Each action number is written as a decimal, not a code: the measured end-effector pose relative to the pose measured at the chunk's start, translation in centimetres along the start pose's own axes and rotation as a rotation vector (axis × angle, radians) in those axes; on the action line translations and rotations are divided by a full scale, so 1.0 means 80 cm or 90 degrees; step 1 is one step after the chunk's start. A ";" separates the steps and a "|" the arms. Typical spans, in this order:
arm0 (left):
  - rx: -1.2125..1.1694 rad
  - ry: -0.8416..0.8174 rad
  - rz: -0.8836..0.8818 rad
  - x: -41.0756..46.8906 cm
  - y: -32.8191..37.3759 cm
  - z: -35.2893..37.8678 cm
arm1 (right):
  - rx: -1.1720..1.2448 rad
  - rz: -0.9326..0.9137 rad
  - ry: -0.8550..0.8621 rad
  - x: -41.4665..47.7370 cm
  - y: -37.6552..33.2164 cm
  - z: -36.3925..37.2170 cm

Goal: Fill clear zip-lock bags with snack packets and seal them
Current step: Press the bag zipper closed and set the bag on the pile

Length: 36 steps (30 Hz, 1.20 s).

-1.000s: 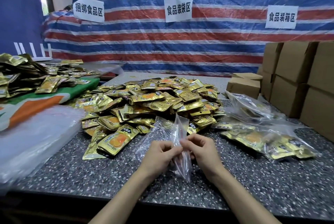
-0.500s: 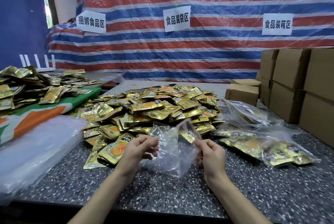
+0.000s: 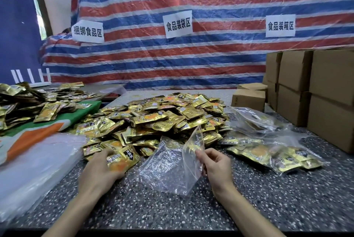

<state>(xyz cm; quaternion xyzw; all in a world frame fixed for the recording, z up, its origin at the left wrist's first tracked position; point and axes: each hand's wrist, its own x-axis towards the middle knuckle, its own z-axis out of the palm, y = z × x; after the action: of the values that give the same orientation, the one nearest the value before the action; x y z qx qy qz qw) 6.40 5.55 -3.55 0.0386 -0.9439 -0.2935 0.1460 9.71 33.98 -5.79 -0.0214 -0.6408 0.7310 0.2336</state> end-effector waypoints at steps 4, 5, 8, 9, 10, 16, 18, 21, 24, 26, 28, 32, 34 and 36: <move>-0.211 0.050 0.025 -0.003 0.016 -0.022 | -0.021 0.000 -0.006 -0.004 -0.004 0.001; -0.239 0.076 0.049 -0.004 0.020 -0.028 | -0.025 0.002 -0.008 -0.005 -0.005 0.002; -0.390 0.104 0.095 -0.014 0.048 -0.056 | -0.067 0.005 -0.026 -0.008 -0.009 0.006; -0.443 0.101 0.111 -0.020 0.061 -0.065 | -0.084 0.004 -0.037 -0.009 -0.010 0.008; -0.486 0.099 0.132 -0.027 0.075 -0.074 | -0.103 0.001 -0.050 -0.010 -0.012 0.011; -0.490 0.061 0.248 -0.063 0.145 -0.083 | -0.109 -0.013 -0.107 -0.022 -0.029 0.027; -0.409 0.061 0.265 -0.071 0.156 -0.071 | -0.099 -0.021 -0.118 -0.030 -0.034 0.027; -0.356 0.064 0.262 -0.075 0.161 -0.056 | -0.083 -0.035 -0.120 -0.041 -0.042 0.021; -0.381 -0.031 0.222 -0.075 0.160 -0.046 | -0.115 -0.061 -0.157 -0.048 -0.055 0.019; -0.376 -0.071 0.228 -0.075 0.160 -0.040 | -0.108 -0.063 -0.183 -0.051 -0.064 0.021; -0.349 -0.061 0.236 -0.074 0.161 -0.035 | -0.062 -0.053 -0.191 -0.053 -0.074 0.023; -0.329 -0.097 0.181 -0.065 0.157 -0.033 | 0.012 -0.033 -0.203 -0.056 -0.085 0.023; -0.348 -0.149 0.162 -0.062 0.154 -0.033 | 0.015 -0.021 -0.215 -0.056 -0.090 0.023; -0.361 -0.196 0.156 -0.062 0.153 -0.035 | -0.009 -0.006 -0.213 -0.055 -0.092 0.023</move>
<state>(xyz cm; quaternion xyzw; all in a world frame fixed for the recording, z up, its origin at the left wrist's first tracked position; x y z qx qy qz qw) 12.11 14.90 4.33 -0.1620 -0.8332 -0.5271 0.0412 15.31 31.18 0.34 0.1020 -0.6761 0.7185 0.1273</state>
